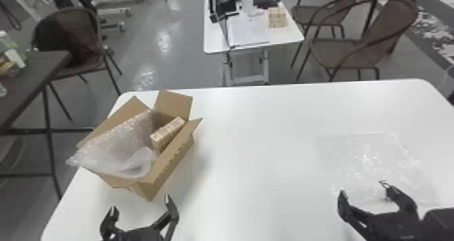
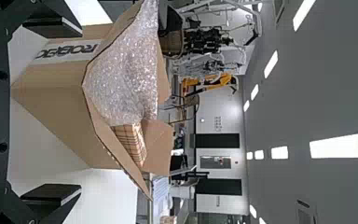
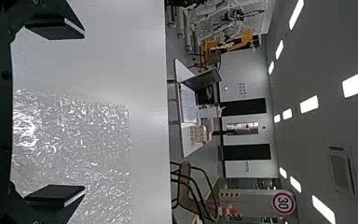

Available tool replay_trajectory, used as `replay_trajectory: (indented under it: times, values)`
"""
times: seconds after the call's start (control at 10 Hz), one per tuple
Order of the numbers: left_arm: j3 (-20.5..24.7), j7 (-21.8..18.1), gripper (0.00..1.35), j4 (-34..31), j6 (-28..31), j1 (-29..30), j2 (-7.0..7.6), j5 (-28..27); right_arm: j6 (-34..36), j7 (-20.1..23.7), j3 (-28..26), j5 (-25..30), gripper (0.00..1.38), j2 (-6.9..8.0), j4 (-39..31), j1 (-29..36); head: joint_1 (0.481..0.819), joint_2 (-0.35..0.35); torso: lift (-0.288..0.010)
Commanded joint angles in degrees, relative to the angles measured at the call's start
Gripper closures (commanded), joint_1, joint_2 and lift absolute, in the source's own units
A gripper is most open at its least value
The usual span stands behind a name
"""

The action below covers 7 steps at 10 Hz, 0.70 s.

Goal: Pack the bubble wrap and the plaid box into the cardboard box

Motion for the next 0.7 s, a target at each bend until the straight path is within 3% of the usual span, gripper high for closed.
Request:
replay_trajectory:
  times: [0.0,0.6]
  values:
    - [-0.2,0.0,0.13,0.2,-0.05,-0.47,0.09,-0.01,-0.2,-0.17,0.0,0.48,0.12,0.17,0.0,-0.08,0.695,0.139,-0.102]
    - [-0.82,0.0,0.13,0.2,-0.05,-1.35,1.23,1.4,-5.03,-0.43,0.27,0.3,0.12,1.67,2.81,-0.61,0.695,0.136,-0.102]
